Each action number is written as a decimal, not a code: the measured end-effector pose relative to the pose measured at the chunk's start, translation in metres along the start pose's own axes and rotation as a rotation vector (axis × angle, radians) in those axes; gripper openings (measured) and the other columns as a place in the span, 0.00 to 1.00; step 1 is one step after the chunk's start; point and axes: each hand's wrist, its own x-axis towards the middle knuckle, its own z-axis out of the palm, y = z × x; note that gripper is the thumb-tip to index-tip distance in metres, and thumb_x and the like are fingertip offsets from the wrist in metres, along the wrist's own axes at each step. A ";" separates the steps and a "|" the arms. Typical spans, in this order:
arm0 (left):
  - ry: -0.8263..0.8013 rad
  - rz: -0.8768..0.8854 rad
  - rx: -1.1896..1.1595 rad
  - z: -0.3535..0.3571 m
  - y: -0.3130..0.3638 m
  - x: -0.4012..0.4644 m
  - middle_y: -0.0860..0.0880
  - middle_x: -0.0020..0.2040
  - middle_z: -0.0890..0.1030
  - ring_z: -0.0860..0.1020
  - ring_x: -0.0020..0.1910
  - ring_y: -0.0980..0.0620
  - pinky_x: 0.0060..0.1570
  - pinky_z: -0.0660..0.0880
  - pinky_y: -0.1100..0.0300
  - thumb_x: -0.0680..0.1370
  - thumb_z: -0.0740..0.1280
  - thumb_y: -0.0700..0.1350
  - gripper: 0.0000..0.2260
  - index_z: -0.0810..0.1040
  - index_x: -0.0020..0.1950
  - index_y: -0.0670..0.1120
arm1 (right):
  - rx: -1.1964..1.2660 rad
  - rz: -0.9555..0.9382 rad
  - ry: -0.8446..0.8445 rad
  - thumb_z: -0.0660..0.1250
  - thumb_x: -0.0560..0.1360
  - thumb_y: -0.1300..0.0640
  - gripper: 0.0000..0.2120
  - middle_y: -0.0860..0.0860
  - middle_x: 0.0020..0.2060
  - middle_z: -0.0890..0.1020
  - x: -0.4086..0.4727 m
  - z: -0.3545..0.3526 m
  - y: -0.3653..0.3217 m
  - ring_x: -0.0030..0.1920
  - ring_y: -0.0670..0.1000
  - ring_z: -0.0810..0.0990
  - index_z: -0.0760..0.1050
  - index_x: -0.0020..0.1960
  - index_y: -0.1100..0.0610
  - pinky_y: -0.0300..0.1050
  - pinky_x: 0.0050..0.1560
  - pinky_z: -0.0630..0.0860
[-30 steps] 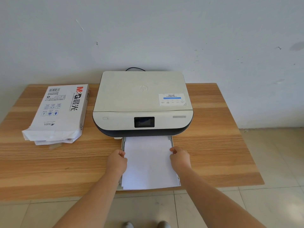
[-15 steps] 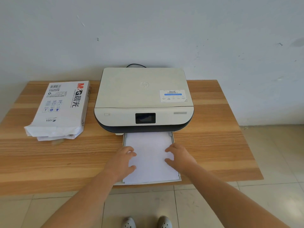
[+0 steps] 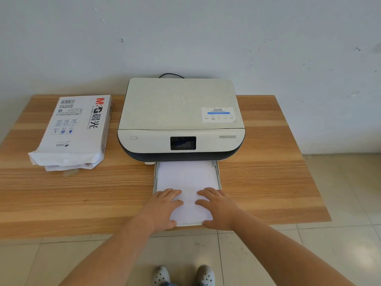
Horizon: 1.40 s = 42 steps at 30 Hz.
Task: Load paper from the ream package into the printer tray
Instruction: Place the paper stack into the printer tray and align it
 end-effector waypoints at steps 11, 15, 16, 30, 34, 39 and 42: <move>-0.036 0.073 0.078 0.001 -0.005 0.000 0.51 0.78 0.50 0.48 0.76 0.49 0.74 0.49 0.49 0.75 0.62 0.56 0.29 0.60 0.74 0.54 | -0.155 -0.139 0.055 0.66 0.72 0.43 0.29 0.54 0.73 0.66 0.010 0.009 0.004 0.73 0.58 0.62 0.68 0.70 0.52 0.58 0.71 0.61; -0.019 0.065 0.060 0.005 -0.006 0.000 0.51 0.78 0.50 0.48 0.76 0.49 0.75 0.50 0.49 0.75 0.61 0.57 0.29 0.59 0.75 0.54 | -0.163 -0.140 0.068 0.65 0.72 0.43 0.27 0.54 0.72 0.68 0.011 0.008 0.006 0.72 0.57 0.64 0.69 0.68 0.52 0.58 0.69 0.63; -0.013 0.061 0.052 0.006 -0.007 -0.001 0.51 0.78 0.50 0.48 0.76 0.49 0.75 0.50 0.49 0.75 0.61 0.57 0.29 0.59 0.75 0.54 | -0.160 -0.136 0.072 0.65 0.72 0.43 0.27 0.54 0.71 0.69 0.010 0.008 0.007 0.71 0.57 0.65 0.70 0.68 0.52 0.58 0.69 0.64; 0.024 -0.008 0.009 0.004 -0.019 0.003 0.54 0.79 0.48 0.45 0.77 0.51 0.75 0.44 0.50 0.74 0.59 0.59 0.29 0.59 0.75 0.56 | -0.134 -0.105 0.118 0.64 0.73 0.44 0.23 0.53 0.67 0.73 0.011 0.008 0.011 0.68 0.56 0.70 0.72 0.65 0.52 0.58 0.67 0.69; -0.010 -0.003 0.041 0.001 -0.021 0.006 0.53 0.79 0.47 0.44 0.77 0.50 0.75 0.44 0.49 0.74 0.61 0.58 0.31 0.56 0.75 0.57 | -0.113 -0.127 0.079 0.65 0.71 0.44 0.26 0.54 0.70 0.70 0.011 0.006 0.016 0.70 0.57 0.67 0.70 0.67 0.52 0.58 0.68 0.67; -0.024 0.005 0.047 -0.001 -0.018 0.008 0.52 0.79 0.47 0.45 0.77 0.49 0.75 0.46 0.51 0.75 0.61 0.56 0.31 0.55 0.76 0.54 | -0.086 -0.044 0.014 0.60 0.75 0.41 0.32 0.52 0.78 0.54 0.012 0.006 0.018 0.78 0.57 0.48 0.58 0.76 0.49 0.57 0.76 0.46; -0.022 0.004 0.044 -0.002 -0.017 0.007 0.52 0.79 0.47 0.45 0.77 0.49 0.74 0.47 0.51 0.75 0.61 0.56 0.31 0.55 0.76 0.54 | -0.077 -0.023 -0.022 0.58 0.76 0.40 0.34 0.50 0.79 0.49 0.012 0.008 0.021 0.78 0.56 0.43 0.54 0.77 0.48 0.54 0.75 0.41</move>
